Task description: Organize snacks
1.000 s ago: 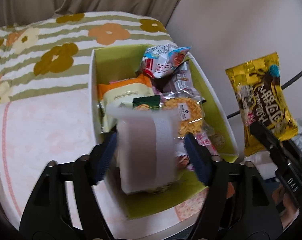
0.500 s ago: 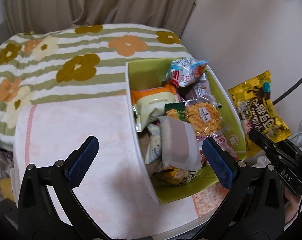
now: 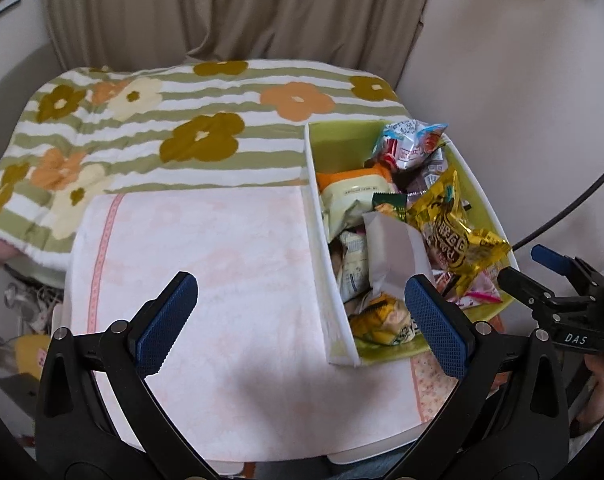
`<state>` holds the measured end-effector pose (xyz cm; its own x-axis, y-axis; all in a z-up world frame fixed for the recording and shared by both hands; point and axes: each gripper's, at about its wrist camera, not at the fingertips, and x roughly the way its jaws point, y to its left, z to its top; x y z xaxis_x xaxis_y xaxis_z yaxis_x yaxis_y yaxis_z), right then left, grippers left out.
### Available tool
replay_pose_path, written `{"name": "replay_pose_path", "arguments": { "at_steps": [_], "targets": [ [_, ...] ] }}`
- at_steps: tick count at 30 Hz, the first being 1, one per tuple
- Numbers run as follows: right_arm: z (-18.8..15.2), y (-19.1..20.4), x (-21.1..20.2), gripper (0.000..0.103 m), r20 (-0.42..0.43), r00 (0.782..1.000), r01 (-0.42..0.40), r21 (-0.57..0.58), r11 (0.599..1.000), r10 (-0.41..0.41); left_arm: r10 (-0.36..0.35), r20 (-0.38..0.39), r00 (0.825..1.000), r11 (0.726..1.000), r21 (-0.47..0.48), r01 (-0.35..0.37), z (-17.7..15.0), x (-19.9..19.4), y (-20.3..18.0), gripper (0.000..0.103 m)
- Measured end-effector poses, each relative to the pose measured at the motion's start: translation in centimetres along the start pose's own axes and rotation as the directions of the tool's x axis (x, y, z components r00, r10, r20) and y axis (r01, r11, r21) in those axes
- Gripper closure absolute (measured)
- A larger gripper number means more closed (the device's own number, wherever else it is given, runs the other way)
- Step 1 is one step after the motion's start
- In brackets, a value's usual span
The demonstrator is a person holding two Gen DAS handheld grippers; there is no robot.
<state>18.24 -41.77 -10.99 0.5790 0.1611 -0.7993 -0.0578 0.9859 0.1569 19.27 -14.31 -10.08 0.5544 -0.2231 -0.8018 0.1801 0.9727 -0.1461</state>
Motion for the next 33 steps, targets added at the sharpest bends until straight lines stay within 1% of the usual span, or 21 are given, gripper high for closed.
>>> {"name": "replay_pose_path", "arguments": {
  "at_steps": [4, 6, 7, 9, 12, 15, 16, 19, 22, 28, 33],
  "targets": [
    [-0.4, 0.5, -1.3, 0.000, 0.028, 1.000, 0.000, 0.017, 1.000, -0.001, 0.006, 0.031, 1.000, 1.000, -0.004, -0.006, -1.1, -1.7, 0.4, 0.000],
    [-0.3, 1.4, -3.1, 0.000, 0.069, 0.998, 0.012, 0.014, 1.000, -0.013, 0.015, 0.079, 0.997, 1.000, -0.013, -0.014, -1.3, -3.6, 0.7, 0.000],
    [-0.2, 1.9, -3.9, 0.000, 0.086, 0.996, 0.015, 0.012, 1.000, -0.016, 0.014, 0.119, 0.993, 1.000, -0.021, -0.012, -1.4, -5.1, 1.2, 0.000],
    [0.0, 3.3, -6.3, 0.000, 0.134, 0.991, 0.026, 0.013, 1.000, -0.027, 0.010, 0.166, 0.986, 1.000, -0.025, -0.006, -1.5, -7.2, 1.7, 0.000],
    [0.1, 5.4, -10.0, 0.000, 0.212, 0.977, 0.026, 0.017, 1.000, -0.029, 0.042, 0.234, 0.971, 0.999, -0.006, -0.042, -2.1, -11.2, 2.2, 0.000],
    [-0.5, 8.0, -13.8, 0.000, 0.285, 0.958, 0.041, 0.002, 0.999, -0.040, 0.078, 0.312, 0.947, 0.995, 0.028, -0.091, -3.4, -15.6, 2.4, 0.000],
    [-1.0, 8.8, -14.9, 0.000, 0.304, 0.952, 0.052, -0.004, 0.999, -0.048, 0.087, 0.341, 0.936, 0.994, 0.036, -0.106, -4.1, -17.2, 2.4, 0.000],
    [-2.6, 10.9, -17.5, 0.000, 0.350, 0.934, 0.074, -0.009, 0.997, -0.066, 0.088, 0.377, 0.922, 0.992, 0.053, -0.117, -5.7, -20.3, 2.6, 0.000],
    [-4.3, 12.4, -19.2, 0.000, 0.379, 0.922, 0.087, -0.004, 0.996, -0.079, 0.100, 0.402, 0.910, 0.989, 0.059, -0.135, -7.5, -22.4, 3.0, 0.000],
    [-7.2, 14.5, -20.5, 0.000, 0.406, 0.908, 0.119, 0.000, 0.993, -0.109, 0.085, 0.431, 0.898, 0.992, 0.048, -0.117, -10.2, -24.9, 4.0, 0.000],
    [-7.8, 15.4, -21.0, 0.000, 0.434, 0.894, 0.127, 0.002, 0.992, -0.115, 0.079, 0.455, 0.887, 0.993, 0.039, -0.108, -11.7, -26.2, 4.4, 0.000]
  ]
}}
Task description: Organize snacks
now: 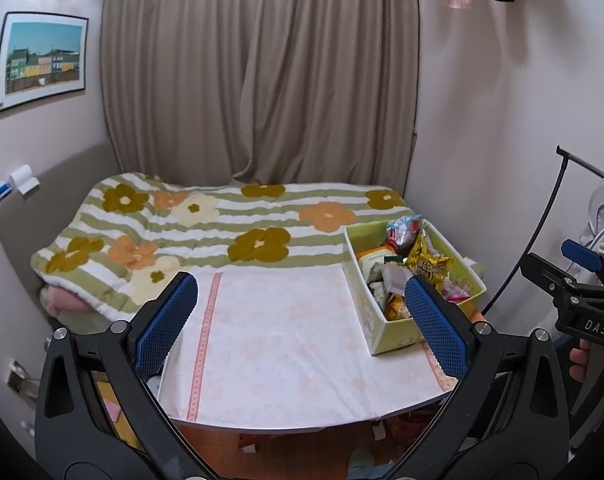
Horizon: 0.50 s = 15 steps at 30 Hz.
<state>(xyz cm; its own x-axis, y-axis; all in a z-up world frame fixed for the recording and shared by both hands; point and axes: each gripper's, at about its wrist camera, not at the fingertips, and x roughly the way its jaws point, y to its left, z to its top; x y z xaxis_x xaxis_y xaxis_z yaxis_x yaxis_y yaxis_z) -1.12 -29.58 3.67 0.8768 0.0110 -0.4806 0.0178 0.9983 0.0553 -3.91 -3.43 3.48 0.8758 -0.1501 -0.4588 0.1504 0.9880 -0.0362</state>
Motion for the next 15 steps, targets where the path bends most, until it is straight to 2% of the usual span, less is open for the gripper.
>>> {"name": "replay_pose_path", "arguments": {
  "at_steps": [15],
  "targets": [
    [0.05, 1.04, -0.10, 0.000, 0.019, 1.000, -0.005, -0.008, 1.000, 0.005, 0.015, 0.022, 1.000, 1.000, -0.009, -0.015, -0.01, -0.32, 0.84, 0.000]
  ]
}}
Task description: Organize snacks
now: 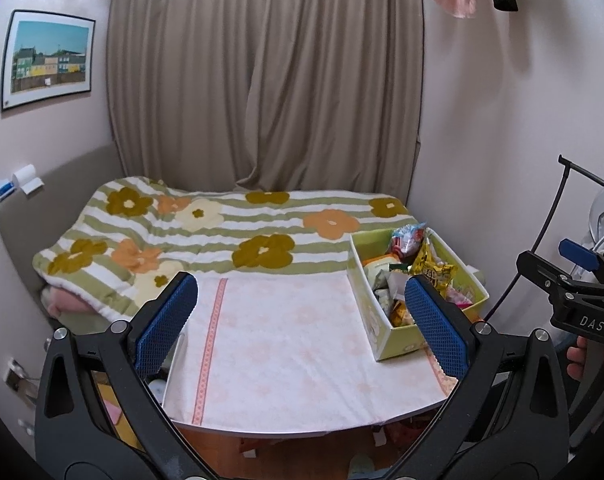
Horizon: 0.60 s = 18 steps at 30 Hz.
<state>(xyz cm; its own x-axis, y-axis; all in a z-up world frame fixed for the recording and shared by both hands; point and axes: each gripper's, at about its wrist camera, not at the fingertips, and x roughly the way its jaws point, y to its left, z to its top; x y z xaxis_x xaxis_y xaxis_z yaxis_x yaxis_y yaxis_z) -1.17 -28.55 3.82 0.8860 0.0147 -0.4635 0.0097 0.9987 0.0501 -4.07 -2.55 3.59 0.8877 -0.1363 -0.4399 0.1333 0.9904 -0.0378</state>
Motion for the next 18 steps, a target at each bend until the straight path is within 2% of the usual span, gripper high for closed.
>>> {"name": "replay_pose_path", "arguments": {
  "at_steps": [18],
  "targets": [
    [0.01, 0.22, 0.45, 0.000, -0.011, 1.000, -0.009, 0.012, 1.000, 0.009, 0.002, -0.007, 1.000, 1.000, -0.009, -0.003, 0.02, 0.82, 0.70, 0.000]
  ]
}}
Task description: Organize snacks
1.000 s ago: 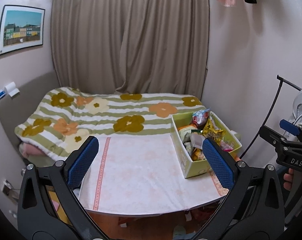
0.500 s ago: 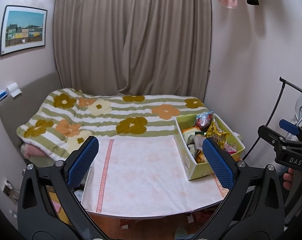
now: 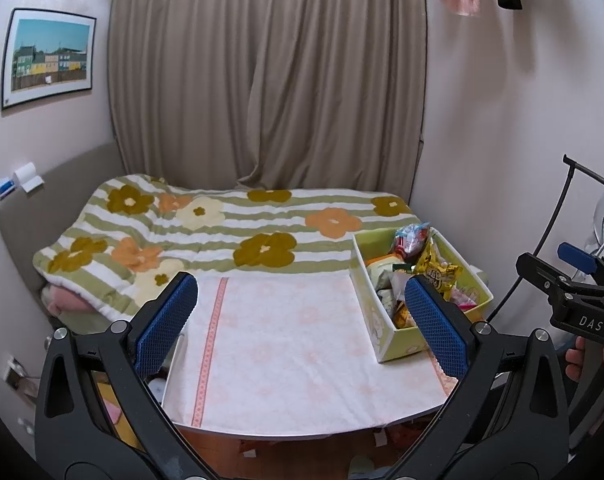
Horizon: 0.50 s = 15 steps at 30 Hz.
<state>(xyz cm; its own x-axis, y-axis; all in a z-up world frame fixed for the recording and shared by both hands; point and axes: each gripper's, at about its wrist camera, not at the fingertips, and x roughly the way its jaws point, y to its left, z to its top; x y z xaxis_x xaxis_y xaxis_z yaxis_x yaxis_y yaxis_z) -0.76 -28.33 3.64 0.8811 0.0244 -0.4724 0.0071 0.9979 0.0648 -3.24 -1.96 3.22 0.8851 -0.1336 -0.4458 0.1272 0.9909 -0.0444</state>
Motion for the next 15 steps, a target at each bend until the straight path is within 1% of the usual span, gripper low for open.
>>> {"name": "replay_pose_path", "arguments": {
  "at_steps": [5, 12, 15],
  "targets": [
    [0.00, 0.12, 0.07, 0.000, 0.000, 1.000, 0.000, 0.003, 1.000, 0.000, -0.006, -0.002, 1.000, 1.000, -0.001, 0.006, -0.01, 0.21, 0.08, 0.000],
    [0.14, -0.01, 0.18, 0.000, -0.001, 1.000, 0.001, 0.002, 1.000, -0.001, 0.013, 0.001, 1.000, 1.000, -0.003, -0.013, -0.15, 0.10, 0.12, 0.000],
    [0.13, 0.01, 0.20, 0.000, -0.002, 1.000, 0.001, 0.003, 1.000, -0.001, 0.009, -0.006, 1.000, 1.000, -0.010, -0.009, -0.40, 0.16, 0.23, 0.000]
  ]
}}
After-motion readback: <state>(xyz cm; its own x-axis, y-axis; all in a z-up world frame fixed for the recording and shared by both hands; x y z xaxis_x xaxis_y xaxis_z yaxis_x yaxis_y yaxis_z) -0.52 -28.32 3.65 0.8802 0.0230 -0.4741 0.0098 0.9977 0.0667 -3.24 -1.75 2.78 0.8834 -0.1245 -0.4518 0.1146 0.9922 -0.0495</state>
